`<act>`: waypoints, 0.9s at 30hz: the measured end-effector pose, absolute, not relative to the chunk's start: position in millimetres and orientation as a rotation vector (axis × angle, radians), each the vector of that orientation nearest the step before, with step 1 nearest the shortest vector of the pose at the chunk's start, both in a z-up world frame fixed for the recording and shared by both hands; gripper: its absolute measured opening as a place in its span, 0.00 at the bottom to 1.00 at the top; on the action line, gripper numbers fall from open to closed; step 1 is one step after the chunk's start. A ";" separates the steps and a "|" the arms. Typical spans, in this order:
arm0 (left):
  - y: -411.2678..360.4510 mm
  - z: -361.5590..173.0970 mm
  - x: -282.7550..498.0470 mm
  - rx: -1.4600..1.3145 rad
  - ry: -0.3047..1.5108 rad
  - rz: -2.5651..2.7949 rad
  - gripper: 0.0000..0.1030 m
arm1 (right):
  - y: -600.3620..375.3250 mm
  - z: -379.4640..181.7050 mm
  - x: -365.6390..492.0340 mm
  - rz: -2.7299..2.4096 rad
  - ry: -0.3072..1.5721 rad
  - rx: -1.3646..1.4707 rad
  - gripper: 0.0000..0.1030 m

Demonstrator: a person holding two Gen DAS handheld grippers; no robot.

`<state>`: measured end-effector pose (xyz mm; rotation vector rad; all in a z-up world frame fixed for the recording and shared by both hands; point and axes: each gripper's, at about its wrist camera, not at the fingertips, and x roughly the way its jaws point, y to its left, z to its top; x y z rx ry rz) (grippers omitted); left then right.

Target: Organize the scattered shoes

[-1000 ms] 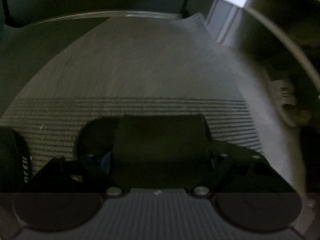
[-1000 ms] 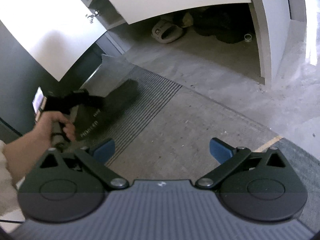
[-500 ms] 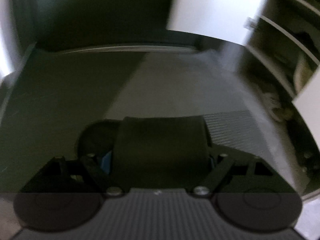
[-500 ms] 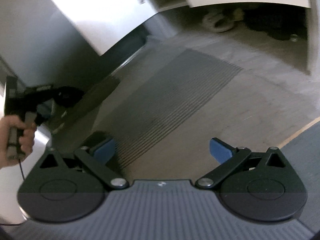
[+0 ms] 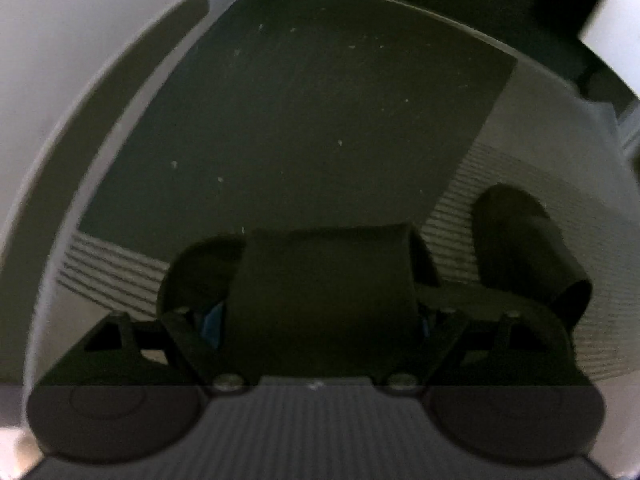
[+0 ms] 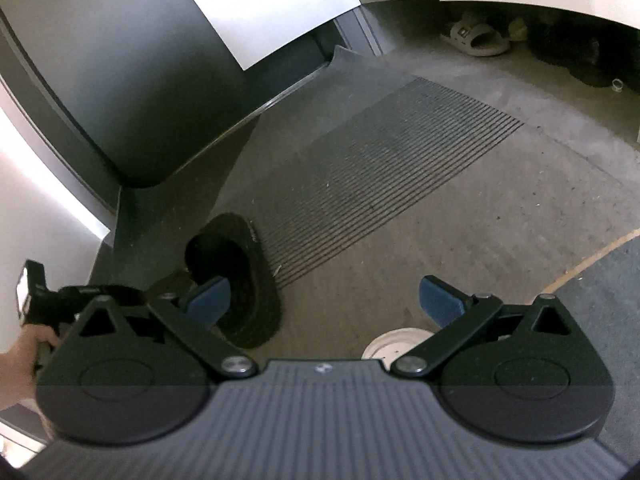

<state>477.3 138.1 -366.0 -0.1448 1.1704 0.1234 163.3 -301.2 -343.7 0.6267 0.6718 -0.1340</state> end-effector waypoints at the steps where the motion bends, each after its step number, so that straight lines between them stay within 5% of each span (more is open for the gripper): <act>1: 136.0 -368.2 479.0 -0.124 1.169 0.117 0.81 | -300.1 -344.4 165.2 -0.133 0.674 0.623 1.00; 7: 139.1 -390.9 479.4 -0.019 1.183 0.073 0.71 | -301.5 -352.3 167.7 -0.143 0.689 0.645 1.00; 14: 130.6 -375.7 459.3 0.011 1.243 0.069 0.76 | -301.6 -340.3 167.0 -0.115 0.677 0.628 1.00; 23: 89.9 -221.0 396.0 -0.129 1.149 -0.068 0.91 | -260.0 -240.2 154.8 0.155 0.692 0.306 1.00; 27: 52.5 -132.2 365.1 -0.013 1.124 -0.049 0.93 | -223.4 -150.7 149.1 0.396 0.738 0.089 1.00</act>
